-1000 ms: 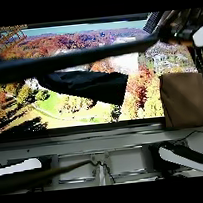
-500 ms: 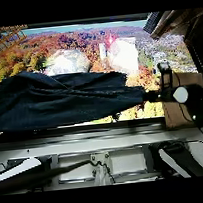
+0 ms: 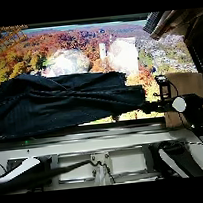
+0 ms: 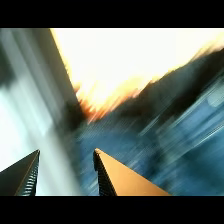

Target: Fold the clothes and pants, and hang the long-sleeved shirts on hangers.

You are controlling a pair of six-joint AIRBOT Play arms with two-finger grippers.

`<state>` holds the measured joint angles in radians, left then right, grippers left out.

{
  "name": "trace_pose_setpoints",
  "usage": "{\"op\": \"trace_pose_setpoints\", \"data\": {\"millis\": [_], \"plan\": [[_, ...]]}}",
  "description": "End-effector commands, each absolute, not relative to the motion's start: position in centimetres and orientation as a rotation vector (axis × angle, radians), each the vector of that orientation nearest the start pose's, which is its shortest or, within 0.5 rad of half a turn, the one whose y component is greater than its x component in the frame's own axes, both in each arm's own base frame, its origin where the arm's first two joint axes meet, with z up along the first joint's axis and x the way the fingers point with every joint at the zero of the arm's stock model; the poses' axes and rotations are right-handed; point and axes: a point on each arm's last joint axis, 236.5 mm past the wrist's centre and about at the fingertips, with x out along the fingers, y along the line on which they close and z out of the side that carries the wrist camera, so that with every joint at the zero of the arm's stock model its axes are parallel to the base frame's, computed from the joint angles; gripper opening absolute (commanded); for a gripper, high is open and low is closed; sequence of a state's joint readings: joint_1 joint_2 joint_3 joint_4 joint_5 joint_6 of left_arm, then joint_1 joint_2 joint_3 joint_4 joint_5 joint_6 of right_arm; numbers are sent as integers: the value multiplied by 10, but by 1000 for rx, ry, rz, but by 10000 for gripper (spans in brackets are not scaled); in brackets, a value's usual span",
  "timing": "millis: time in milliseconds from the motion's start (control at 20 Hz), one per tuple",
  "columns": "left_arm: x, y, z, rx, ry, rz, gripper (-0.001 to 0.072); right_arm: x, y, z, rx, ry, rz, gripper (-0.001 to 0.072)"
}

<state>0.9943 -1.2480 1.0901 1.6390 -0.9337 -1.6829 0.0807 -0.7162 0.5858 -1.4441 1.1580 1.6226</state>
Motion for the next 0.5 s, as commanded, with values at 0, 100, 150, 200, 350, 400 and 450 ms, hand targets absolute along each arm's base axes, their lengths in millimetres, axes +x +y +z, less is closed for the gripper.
{"op": "trace_pose_setpoints", "data": {"millis": [0,100,150,200,350,400,450], "plan": [[318,357,80,-673,606,752,385,254,47,-10,164,1188,71,514],[366,339,79,-716,619,600,414,257,47,-6,174,1178,66,514],[384,331,73,-698,660,542,450,256,47,-7,173,1188,66,514],[399,325,65,-652,713,494,450,253,47,-8,172,1201,66,514],[418,328,31,-436,870,482,450,241,47,-13,177,1256,61,514],[417,332,16,-386,924,503,451,236,47,-14,178,1276,58,514],[417,334,0,-389,960,530,457,233,47,-15,192,1290,46,514]]}}
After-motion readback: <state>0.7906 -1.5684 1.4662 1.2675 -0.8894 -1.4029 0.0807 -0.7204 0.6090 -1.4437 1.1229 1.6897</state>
